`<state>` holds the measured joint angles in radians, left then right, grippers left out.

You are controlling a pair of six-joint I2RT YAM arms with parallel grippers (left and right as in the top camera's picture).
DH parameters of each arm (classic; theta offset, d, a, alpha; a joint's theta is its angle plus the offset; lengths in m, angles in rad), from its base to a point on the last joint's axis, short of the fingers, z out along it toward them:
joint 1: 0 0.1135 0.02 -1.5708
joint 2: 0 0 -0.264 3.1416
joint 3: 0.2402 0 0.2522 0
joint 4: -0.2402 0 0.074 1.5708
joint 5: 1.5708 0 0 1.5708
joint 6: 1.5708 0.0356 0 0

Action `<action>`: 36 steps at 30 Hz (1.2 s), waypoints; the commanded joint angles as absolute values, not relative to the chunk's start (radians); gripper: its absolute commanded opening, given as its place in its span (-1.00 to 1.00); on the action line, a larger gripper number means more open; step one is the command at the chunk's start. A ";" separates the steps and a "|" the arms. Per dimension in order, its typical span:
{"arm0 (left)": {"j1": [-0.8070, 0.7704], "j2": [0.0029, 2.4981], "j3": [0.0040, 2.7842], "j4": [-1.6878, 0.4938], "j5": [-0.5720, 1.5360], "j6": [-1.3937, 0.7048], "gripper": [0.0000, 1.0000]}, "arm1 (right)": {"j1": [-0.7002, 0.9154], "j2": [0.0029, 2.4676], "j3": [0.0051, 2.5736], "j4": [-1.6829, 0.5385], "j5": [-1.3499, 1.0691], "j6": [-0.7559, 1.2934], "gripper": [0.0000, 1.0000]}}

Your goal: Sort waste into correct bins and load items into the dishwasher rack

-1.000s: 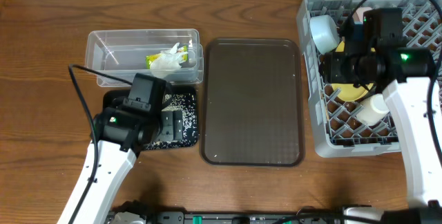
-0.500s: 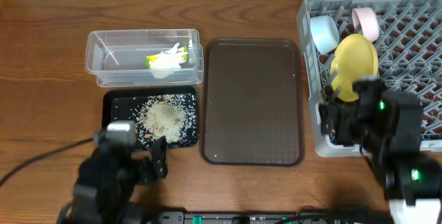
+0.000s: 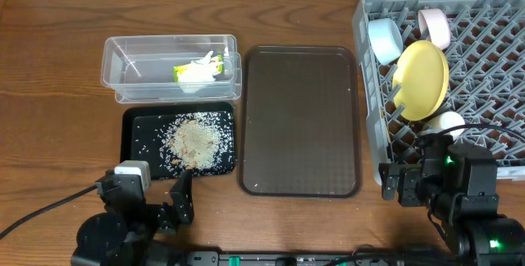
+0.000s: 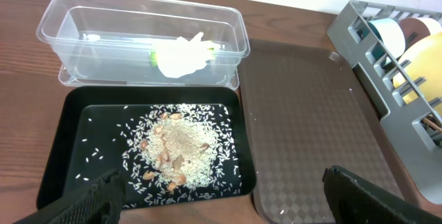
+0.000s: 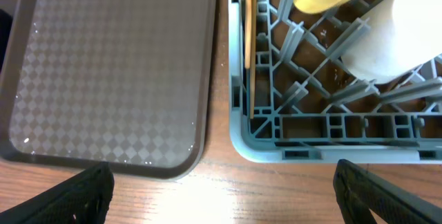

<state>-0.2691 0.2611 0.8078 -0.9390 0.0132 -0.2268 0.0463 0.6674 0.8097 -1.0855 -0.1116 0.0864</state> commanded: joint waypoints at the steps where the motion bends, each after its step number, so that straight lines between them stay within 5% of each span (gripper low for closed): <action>1: -0.265 0.259 0.799 -0.941 0.015 -0.210 0.86 | 0.049 0.666 0.804 -1.094 -0.105 0.073 0.99; 11: -0.265 0.259 0.799 -0.941 0.015 -0.211 0.87 | 0.053 0.642 0.803 -1.048 -0.060 0.031 0.99; 25: -0.265 0.259 0.799 -0.941 0.015 -0.210 0.86 | 0.054 0.003 0.447 -0.568 -0.067 -0.017 0.98; 36: -0.265 0.259 0.799 -0.941 0.015 -0.210 0.86 | 0.060 0.035 0.060 -0.064 -0.053 -0.032 0.98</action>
